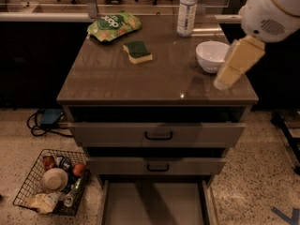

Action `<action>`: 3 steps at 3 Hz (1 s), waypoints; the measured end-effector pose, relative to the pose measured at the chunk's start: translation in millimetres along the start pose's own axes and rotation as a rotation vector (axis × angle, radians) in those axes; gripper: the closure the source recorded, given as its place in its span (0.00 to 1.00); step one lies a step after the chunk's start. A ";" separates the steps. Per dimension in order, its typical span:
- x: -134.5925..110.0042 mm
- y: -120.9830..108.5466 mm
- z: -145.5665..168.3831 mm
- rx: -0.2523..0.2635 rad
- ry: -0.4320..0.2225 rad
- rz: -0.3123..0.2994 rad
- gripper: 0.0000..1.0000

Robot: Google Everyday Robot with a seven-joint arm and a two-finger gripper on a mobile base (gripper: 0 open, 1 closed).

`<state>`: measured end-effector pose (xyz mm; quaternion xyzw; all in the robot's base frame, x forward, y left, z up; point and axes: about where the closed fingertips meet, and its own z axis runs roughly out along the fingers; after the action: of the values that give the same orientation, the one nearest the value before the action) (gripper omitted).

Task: Place sponge into bottom drawer

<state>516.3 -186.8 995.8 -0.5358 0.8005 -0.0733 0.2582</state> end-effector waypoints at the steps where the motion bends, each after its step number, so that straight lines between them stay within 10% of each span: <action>1: -52.0 -36.6 45.8 0.155 -0.113 0.199 0.00; 3: -83.6 -58.1 76.7 0.253 -0.225 0.387 0.00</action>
Offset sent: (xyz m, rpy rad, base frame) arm 0.1303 0.0705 -0.0060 0.3961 -0.3346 -0.4845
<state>626.1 -123.8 981.1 -0.3408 0.8389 -0.0618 0.4199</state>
